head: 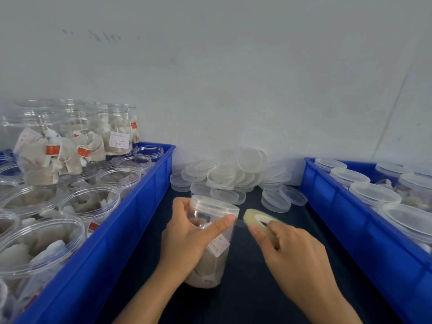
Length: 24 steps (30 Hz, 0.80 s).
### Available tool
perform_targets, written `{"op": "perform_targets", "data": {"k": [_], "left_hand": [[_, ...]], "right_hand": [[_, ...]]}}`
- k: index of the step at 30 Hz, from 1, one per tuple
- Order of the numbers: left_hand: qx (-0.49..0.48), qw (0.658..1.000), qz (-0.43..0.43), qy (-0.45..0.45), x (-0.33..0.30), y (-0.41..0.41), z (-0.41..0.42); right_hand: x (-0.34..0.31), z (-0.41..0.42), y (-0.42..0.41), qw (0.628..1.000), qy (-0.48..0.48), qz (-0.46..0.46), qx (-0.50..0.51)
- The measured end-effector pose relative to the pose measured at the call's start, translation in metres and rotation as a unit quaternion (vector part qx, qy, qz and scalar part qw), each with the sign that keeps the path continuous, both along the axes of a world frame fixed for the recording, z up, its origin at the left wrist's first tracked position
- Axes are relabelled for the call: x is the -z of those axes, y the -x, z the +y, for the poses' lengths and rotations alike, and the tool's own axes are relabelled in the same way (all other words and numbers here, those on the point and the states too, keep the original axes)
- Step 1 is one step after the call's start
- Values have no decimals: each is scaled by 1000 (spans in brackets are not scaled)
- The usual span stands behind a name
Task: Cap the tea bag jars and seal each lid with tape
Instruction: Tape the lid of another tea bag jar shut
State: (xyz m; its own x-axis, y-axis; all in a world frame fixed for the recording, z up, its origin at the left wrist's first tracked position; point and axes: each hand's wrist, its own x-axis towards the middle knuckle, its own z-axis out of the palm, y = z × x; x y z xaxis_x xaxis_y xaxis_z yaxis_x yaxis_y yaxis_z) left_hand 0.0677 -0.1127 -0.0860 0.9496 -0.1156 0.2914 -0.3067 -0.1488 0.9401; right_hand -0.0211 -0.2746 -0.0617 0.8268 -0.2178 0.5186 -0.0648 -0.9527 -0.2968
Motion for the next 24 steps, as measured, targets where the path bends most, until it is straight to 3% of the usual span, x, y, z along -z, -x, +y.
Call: {"op": "perform_targets", "data": {"k": [4,15,24], "left_hand": [[21,1000,5,-8,0,-3,2],[165,981,56,89,2,-2,1],[187,973,64,122,7,-5,0]], "right_hand": [[-4,-6,1,999,42,1,4],[-3,-5,-2,998,-2,57,-8],[0,-6,-2,997,-55,52,-31]]}}
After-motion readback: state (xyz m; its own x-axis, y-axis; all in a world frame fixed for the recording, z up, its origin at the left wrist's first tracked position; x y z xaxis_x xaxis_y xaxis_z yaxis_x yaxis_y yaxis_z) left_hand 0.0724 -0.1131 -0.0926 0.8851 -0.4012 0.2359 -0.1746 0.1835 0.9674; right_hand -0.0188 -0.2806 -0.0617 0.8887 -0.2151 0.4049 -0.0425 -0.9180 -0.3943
